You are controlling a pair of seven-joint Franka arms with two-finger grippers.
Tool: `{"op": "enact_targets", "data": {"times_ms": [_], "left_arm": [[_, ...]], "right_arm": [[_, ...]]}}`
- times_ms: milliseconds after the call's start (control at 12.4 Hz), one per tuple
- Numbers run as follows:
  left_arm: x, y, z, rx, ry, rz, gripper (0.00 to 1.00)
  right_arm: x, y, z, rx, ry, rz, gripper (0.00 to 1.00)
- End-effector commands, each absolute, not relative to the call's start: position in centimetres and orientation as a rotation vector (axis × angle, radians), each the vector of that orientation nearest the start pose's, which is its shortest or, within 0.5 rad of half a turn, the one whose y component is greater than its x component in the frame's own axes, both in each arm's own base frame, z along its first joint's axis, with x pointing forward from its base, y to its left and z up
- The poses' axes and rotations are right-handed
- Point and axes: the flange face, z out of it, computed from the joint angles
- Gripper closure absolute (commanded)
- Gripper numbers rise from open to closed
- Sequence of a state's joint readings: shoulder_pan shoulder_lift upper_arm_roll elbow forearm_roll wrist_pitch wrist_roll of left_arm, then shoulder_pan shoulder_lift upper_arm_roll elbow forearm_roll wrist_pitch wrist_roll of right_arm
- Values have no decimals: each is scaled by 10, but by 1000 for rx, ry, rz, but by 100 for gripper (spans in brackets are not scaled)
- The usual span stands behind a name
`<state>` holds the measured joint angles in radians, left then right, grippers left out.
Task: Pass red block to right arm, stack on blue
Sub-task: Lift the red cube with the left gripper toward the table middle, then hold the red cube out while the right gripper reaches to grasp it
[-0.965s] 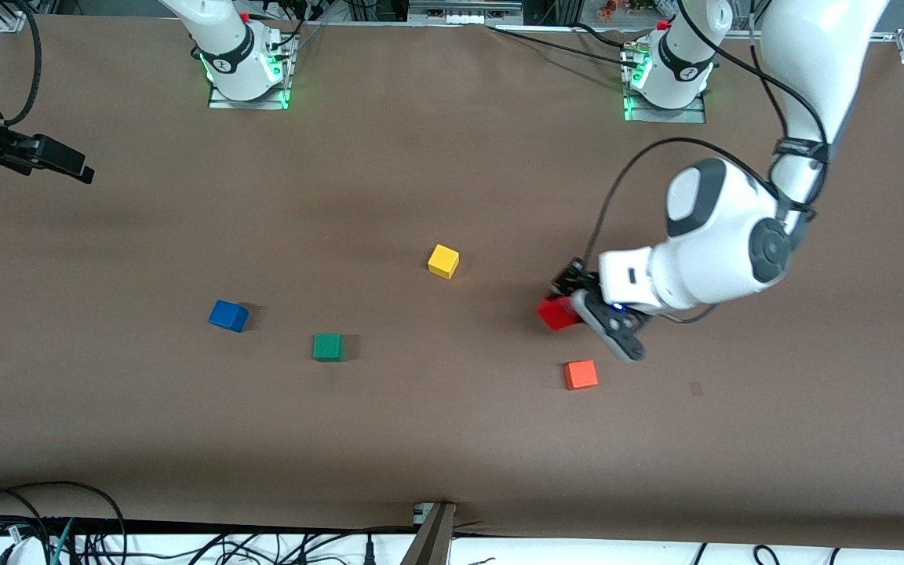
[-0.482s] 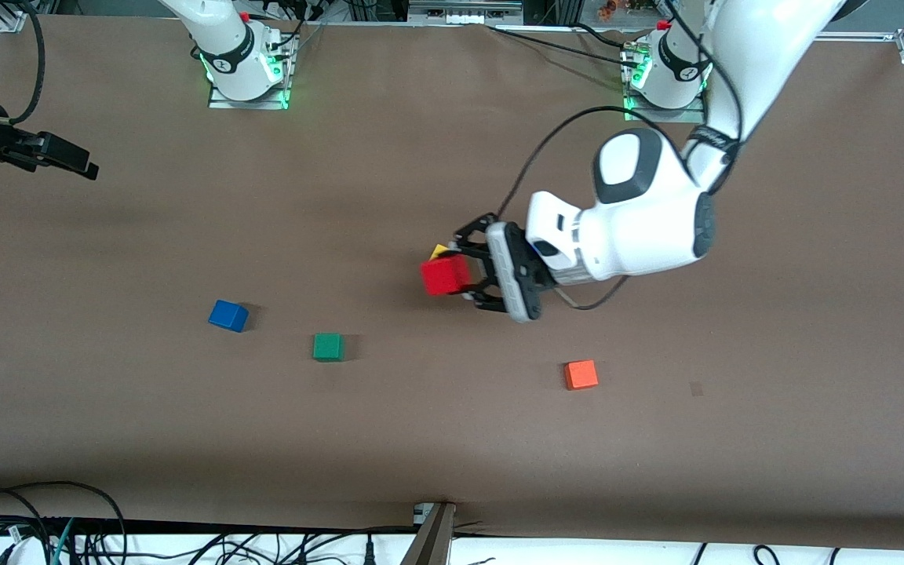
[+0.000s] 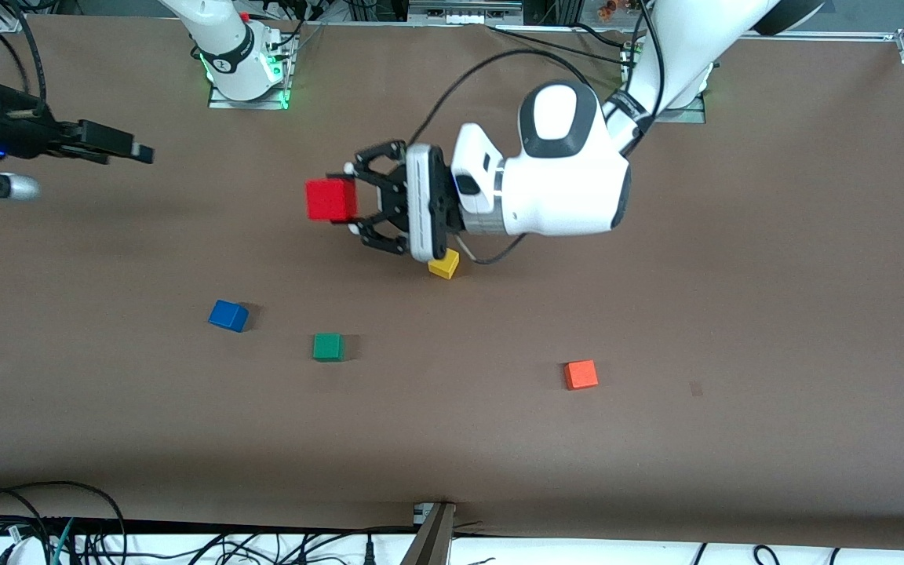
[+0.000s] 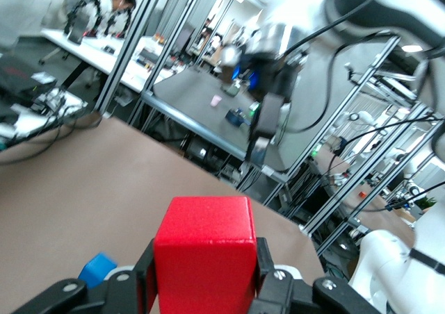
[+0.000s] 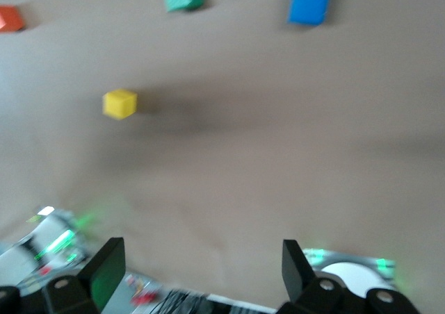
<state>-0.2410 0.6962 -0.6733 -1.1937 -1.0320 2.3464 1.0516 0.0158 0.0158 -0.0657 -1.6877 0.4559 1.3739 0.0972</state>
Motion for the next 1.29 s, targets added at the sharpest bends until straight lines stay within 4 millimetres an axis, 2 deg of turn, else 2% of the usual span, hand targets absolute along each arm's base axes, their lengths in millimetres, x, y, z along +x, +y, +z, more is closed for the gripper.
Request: {"op": "enact_targets", "data": {"times_ms": [0, 80, 322, 482, 724, 804, 884, 965, 1045, 1206], "left_arm": [[591, -507, 528, 1459, -987, 732, 100], [589, -509, 529, 1419, -1043, 787, 100], [577, -524, 533, 1351, -973, 783, 100], [579, -523, 532, 1352, -972, 786, 100], [580, -526, 521, 1360, -966, 769, 100], [575, -532, 513, 1362, -970, 751, 100], [573, -535, 506, 1368, -974, 739, 100], [574, -537, 497, 1373, -973, 729, 100], [573, -539, 494, 1373, -976, 726, 100], [572, -541, 490, 1374, -976, 719, 100]], "right_arm": [[535, 37, 543, -2392, 147, 631, 0], [536, 31, 545, -2307, 164, 627, 0], [554, 20, 532, -2016, 242, 604, 0], [556, 29, 522, -1878, 263, 602, 0], [559, 38, 526, -1739, 267, 572, 0], [560, 42, 525, -1714, 287, 555, 0], [558, 48, 522, -1687, 316, 548, 0], [558, 64, 518, -1685, 337, 538, 0], [561, 82, 514, -1688, 356, 526, 0], [564, 101, 506, -1669, 394, 505, 0]]}}
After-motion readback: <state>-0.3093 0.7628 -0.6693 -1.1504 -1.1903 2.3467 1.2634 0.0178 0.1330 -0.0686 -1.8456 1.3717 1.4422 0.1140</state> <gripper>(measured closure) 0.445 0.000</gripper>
